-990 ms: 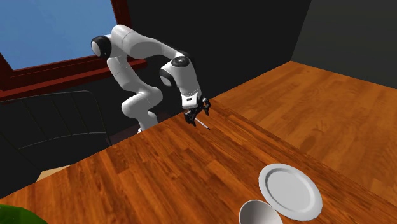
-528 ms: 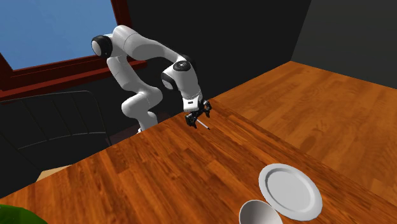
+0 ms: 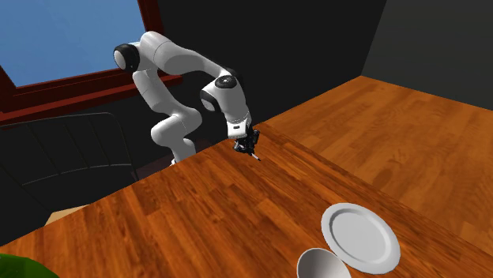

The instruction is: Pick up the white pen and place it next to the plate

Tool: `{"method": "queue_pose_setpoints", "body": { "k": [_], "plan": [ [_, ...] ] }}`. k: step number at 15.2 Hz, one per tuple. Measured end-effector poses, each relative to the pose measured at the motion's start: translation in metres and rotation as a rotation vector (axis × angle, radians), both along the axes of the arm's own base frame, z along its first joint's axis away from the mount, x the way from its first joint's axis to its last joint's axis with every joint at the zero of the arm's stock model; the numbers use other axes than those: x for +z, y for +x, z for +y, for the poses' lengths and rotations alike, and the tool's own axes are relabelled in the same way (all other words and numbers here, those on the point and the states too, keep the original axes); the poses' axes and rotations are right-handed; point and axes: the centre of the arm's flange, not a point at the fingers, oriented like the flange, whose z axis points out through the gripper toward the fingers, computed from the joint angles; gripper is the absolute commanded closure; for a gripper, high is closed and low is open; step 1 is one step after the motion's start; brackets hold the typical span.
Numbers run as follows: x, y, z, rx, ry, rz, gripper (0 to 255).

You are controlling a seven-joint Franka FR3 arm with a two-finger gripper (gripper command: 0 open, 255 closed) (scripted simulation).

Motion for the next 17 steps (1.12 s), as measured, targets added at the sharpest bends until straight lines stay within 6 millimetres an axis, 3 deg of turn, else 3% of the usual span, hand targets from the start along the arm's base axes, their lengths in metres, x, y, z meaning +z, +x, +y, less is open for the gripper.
{"method": "queue_pose_setpoints", "body": {
  "k": [6,17],
  "plan": [
    [0.003,0.0,0.0,0.0,0.0,0.0,255],
    [0.057,0.001,0.0,0.0,0.0,0.0,255]
  ]
}}
